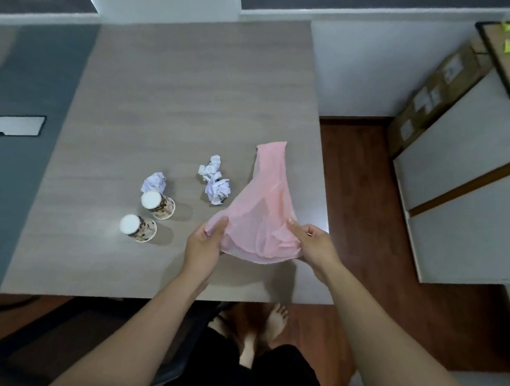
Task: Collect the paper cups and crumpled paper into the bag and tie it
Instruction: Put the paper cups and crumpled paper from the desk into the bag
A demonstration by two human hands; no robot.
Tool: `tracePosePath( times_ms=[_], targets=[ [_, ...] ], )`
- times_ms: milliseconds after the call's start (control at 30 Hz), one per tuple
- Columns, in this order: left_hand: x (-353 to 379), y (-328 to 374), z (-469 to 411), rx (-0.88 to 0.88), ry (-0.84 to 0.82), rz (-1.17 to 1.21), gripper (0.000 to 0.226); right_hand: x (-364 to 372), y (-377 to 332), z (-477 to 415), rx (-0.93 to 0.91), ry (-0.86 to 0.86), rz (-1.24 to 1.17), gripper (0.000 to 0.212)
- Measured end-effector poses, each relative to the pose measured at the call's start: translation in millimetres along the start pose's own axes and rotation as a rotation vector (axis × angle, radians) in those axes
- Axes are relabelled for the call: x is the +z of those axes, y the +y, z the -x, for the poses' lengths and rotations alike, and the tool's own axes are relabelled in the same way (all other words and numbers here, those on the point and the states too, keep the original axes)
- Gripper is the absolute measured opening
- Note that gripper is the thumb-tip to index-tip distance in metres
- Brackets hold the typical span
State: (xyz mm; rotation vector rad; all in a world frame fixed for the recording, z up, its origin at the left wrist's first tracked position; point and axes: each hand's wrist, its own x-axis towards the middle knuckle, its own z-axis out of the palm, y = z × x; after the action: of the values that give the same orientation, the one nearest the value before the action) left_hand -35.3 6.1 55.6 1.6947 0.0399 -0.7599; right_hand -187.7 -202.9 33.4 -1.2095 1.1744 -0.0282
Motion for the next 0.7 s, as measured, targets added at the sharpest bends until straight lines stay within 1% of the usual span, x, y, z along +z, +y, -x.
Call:
tracePosePath(
  times_ms=[33,67,100,133,167,200,233,267,300,333,367,400,433,467,533,567,633,700],
  targets=[
    [-7,9,-2,-0.007,0.028,0.045,0.031,-1,-1,-2,0.007,0.033,0.103,0.047],
    [-12,17,-5,0.009,0.033,0.049,0.03,-1,-3,-3,0.007,0.055,0.244,0.037],
    [-16,23,-8,0.018,0.024,0.026,0.033,1,-6,1,-0.01,0.074,0.399,0.023],
    [-19,30,-11,0.035,-0.006,-0.007,0.039,6,-11,6,-0.048,0.101,0.53,0.015],
    [-21,37,-13,0.049,-0.035,-0.049,0.047,12,-18,15,-0.114,0.149,0.618,0.022],
    [-22,42,-16,0.059,-0.055,-0.093,0.055,21,-26,26,-0.207,0.199,0.627,0.028],
    [-22,48,-18,0.052,-0.06,-0.129,0.063,31,-36,39,-0.293,0.225,0.585,0.027],
    [-20,53,-20,0.041,-0.075,-0.154,0.066,42,-44,50,-0.369,0.2,0.524,0.025],
    [-18,60,-19,0.038,-0.096,-0.17,0.065,53,-50,61,-0.414,0.117,0.489,0.027],
    [-15,65,-20,0.051,-0.129,-0.189,0.064,63,-57,72,-0.436,0.008,0.514,0.037],
    [-12,70,-21,0.06,-0.163,-0.2,0.063,72,-61,81,-0.439,-0.087,0.575,0.047],
    [-11,73,-22,0.066,-0.193,-0.202,0.063,81,-63,86,-0.449,-0.144,0.644,0.052],
    [-12,76,-24,0.064,-0.22,-0.194,0.064,87,-61,87,-0.472,-0.153,0.678,0.048],
    [-14,77,-26,0.075,-0.265,-0.158,0.068,92,-59,85,-0.481,-0.128,0.674,0.039],
    [-23,80,-27,0.102,-0.386,-0.069,0.08,97,-55,83,-0.473,-0.05,0.587,0.026],
    [-28,82,-27,0.117,-0.432,-0.029,0.077,100,-53,82,-0.451,-0.02,0.539,0.025],
    [-41,84,-27,0.143,-0.484,-0.024,0.064,103,-51,84,-0.416,0.008,0.504,0.028],
    [-53,83,-31,0.186,-0.516,-0.136,0.065,107,-52,93,-0.385,-0.008,0.447,0.034]
  ],
)
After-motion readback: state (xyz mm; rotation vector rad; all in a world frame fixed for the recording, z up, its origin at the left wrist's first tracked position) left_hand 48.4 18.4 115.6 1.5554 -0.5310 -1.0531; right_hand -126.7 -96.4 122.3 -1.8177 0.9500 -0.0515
